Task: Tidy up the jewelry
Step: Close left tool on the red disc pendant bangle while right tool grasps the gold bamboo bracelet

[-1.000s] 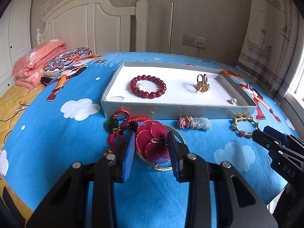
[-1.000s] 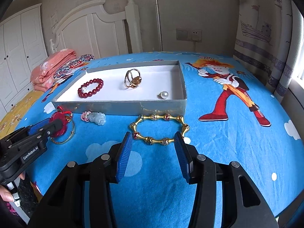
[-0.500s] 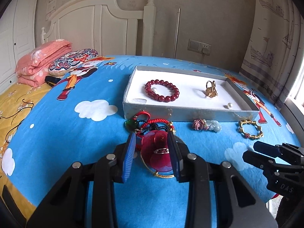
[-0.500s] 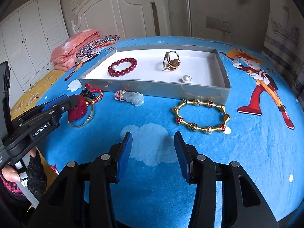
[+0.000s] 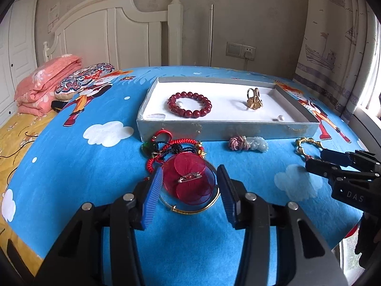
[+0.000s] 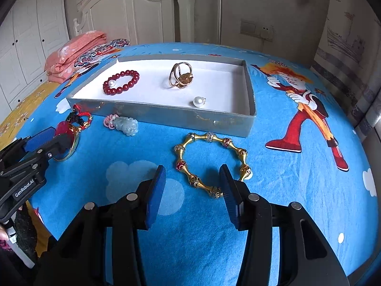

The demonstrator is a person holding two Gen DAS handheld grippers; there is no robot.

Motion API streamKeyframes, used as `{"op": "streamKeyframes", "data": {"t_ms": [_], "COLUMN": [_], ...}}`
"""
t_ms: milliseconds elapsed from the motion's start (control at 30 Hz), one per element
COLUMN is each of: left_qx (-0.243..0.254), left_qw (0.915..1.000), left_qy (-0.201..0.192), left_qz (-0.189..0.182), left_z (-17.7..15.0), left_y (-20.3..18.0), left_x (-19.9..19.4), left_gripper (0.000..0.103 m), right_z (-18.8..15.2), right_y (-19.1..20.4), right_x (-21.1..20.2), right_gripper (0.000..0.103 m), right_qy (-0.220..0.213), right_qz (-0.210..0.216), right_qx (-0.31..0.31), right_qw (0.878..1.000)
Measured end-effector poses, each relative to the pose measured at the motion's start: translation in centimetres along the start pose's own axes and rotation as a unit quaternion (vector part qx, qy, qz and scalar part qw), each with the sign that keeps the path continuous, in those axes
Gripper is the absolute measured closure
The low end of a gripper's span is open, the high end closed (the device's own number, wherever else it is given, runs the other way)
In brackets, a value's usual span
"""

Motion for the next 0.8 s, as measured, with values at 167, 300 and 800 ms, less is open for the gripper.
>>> {"op": "streamKeyframes", "data": {"t_ms": [167,300,800], "left_qx": [-0.003,-0.009,-0.013], "left_qw": [0.9999,0.9999,0.9998], "left_qy": [-0.002,-0.005,-0.016], "left_qz": [0.015,-0.002,-0.008], "left_z": [0.0,0.0,-0.5], "left_y": [0.6,0.8,1.0], "left_x": [0.3,-0.1,-1.3], "left_gripper": [0.058,0.057,0.049], "right_z": [-0.9,-0.6,-1.3], "right_y": [2.8,3.4,3.4], "right_x": [-1.1,-0.4,-0.8], "right_gripper": [0.077,0.079,0.093], "right_qy": [-0.004,-0.02,-0.062], "right_qz": [0.038,0.029,0.021], "right_qx": [-0.027,-0.037,-0.047], "right_qw": [0.999,0.999,0.997]}}
Point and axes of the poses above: each gripper's, at about its wrist camera, not at the fingertips, and x roughly the way its jaws point, y to its left, z to its top, the point moved 3 cm from there along x, roughly the way its jaws point, and after that the axes turned 8 degrees about -y, right-handed, at the moved point
